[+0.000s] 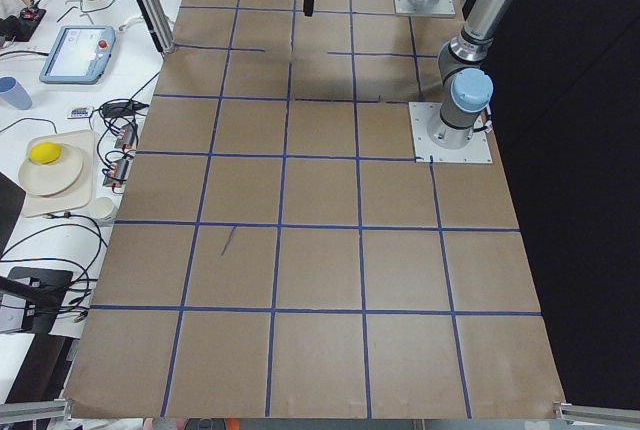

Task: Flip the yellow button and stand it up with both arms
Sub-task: 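Open the left gripper and withdraw it while the right gripper carries the button away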

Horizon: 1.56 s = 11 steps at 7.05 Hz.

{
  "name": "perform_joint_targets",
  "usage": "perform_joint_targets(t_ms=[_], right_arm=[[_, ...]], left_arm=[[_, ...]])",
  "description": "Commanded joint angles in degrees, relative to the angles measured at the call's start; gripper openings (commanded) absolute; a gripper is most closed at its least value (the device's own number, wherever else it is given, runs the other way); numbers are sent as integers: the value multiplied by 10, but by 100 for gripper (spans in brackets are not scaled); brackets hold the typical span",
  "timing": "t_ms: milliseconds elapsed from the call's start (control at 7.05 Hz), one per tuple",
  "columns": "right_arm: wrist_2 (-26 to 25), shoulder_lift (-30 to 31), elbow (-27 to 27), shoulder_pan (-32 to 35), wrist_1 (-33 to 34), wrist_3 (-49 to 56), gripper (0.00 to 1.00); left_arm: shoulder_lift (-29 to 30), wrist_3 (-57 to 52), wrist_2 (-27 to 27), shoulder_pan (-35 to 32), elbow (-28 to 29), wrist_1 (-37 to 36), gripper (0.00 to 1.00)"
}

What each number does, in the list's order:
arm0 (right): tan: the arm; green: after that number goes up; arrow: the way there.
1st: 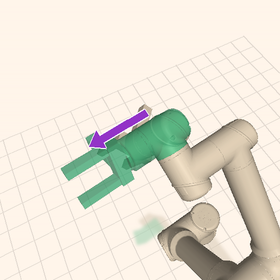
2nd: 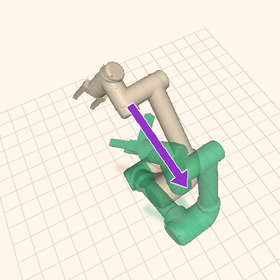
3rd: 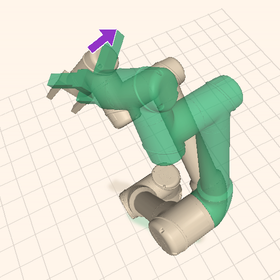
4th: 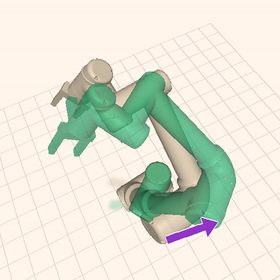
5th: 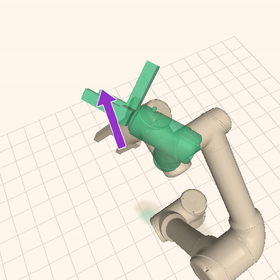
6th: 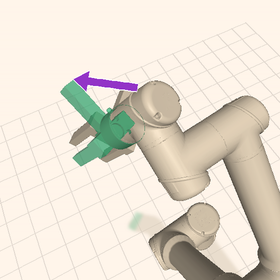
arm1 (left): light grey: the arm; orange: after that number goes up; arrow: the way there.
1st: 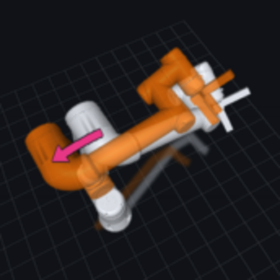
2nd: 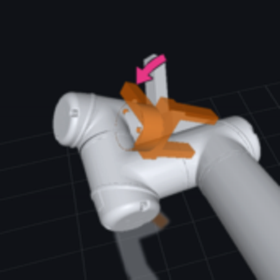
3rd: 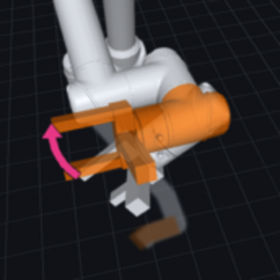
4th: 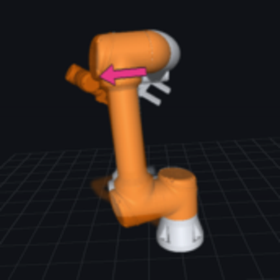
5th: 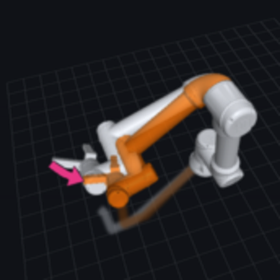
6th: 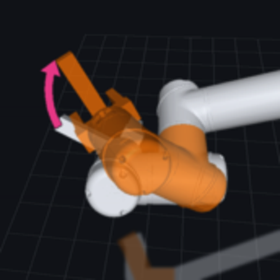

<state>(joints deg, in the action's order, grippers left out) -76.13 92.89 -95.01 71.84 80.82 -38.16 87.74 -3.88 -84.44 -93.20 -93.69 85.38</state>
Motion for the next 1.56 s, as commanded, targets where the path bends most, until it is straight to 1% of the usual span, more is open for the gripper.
perform_joint_targets(t_ms=[0,142,284,425,567,709,851,993,1276,1418], right_arm=[[-137,-3,-36,-52,27,-2,9],[-201,-15,-69,-64,102,-3,9],[-284,-36,-128,-64,236,2,9],[-323,-57,-170,-66,346,7,9],[-328,-76,-180,-67,401,21,9],[-329,-103,-179,-72,424,26,10],[-348,-146,-181,-92,500,33,10],[-363,-173,-181,-107,548,59,13],[-362,-180,-182,-109,555,56,15],[-362,-183,-183,-109,556,53,17]], left_arm=[[30,-30,-99,-21,20,-6,100],[29,-38,-105,-10,17,-5,100],[21,-42,-97,25,11,1,100],[24,-42,-52,60,20,6,100],[17,-40,-43,59,9,11,100],[20,-37,-43,58,9,19,100],[21,-37,-43,58,9,19,100],[22,-34,-44,57,9,18,100],[22,-33,-45,57,9,17,100],[20,-33,-56,54,9,15,100]])
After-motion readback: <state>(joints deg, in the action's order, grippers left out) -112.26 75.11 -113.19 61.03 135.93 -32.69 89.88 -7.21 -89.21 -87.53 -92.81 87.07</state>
